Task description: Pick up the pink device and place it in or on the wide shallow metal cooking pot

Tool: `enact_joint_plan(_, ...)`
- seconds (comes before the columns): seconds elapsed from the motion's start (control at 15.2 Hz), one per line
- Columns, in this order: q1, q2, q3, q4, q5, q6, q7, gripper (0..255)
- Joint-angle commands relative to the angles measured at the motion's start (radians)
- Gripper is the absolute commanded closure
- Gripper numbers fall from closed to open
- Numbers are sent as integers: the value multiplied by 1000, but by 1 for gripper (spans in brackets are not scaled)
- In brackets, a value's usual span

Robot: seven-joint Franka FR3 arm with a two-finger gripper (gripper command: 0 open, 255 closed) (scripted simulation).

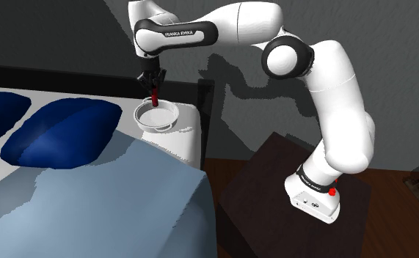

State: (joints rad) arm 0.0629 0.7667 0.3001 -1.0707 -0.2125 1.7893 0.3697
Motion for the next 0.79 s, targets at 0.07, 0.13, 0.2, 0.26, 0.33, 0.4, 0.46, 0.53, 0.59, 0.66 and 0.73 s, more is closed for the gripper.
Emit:
enact_joint_plan(0.07,-6,0,-1,-44,-2,43,3,255)
enact_joint_plan(0.13,-7,2,-1,-53,-3,55,4,255)
enact_joint_plan(0.2,-7,5,-2,-62,-4,66,5,255)
enact_joint_plan(0.26,-8,8,-3,-71,-5,78,6,255)
enact_joint_plan(0.33,-9,11,-3,-79,-6,89,7,255)
enact_joint_plan(0.4,-9,15,-4,-87,-7,100,8,255)
enact_joint_plan(0.46,-9,18,-5,-93,-8,109,9,255)
enact_joint_plan(0.53,-10,17,-5,-93,-8,109,9,255)
enact_joint_plan(0.59,-10,18,-5,-93,-8,109,9,255)
enact_joint_plan(0.66,-9,18,-5,-93,-8,109,9,255)
enact_joint_plan(0.73,-9,18,-5,-93,-8,109,9,255)
